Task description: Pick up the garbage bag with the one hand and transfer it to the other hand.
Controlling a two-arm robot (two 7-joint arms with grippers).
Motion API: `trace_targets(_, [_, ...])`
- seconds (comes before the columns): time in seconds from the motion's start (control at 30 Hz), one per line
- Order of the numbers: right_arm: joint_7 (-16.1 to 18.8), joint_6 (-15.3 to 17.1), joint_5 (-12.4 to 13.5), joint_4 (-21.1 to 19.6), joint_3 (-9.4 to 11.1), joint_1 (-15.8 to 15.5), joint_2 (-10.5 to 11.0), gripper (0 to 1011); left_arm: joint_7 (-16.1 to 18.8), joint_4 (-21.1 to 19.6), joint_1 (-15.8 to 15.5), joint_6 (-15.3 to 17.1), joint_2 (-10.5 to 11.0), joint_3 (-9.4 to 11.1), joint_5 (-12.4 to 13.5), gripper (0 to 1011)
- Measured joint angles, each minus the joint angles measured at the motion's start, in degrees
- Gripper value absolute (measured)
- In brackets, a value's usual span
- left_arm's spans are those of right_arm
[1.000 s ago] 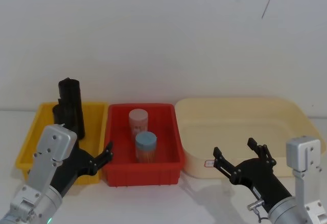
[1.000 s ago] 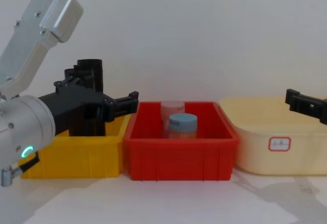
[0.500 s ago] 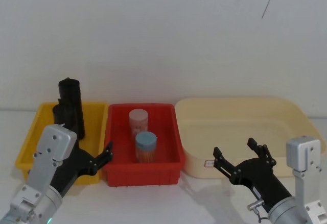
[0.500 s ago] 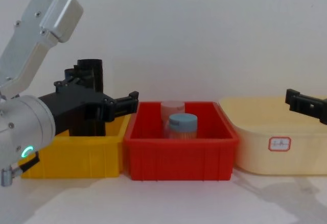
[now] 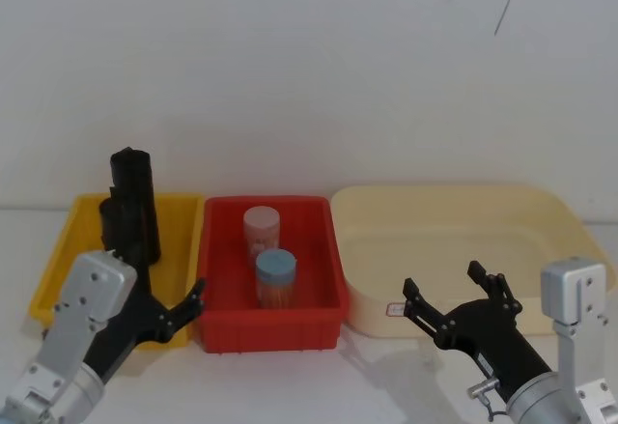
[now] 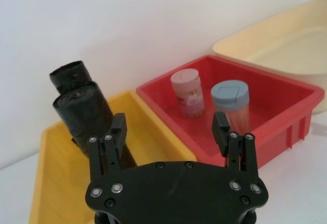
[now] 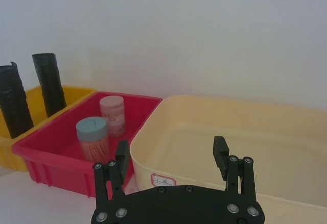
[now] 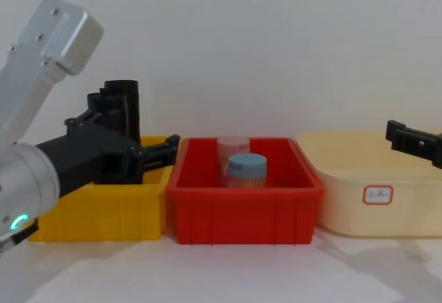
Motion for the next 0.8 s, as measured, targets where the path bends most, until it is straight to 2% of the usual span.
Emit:
trace_targets(0.3, [0.00, 0.00, 0.00, 0.00, 0.00, 0.00, 0.00, 1001, -1.46, 2.11, 0.62, -2.88, 0.95, -1.65, -0.92, 1001])
trace_targets(0.8, [0.00, 0.00, 0.00, 0.00, 0.00, 0.00, 0.00, 1001, -4.14, 6.81, -0.60, -6.09, -0.04, -5.39, -5.94, 1001])
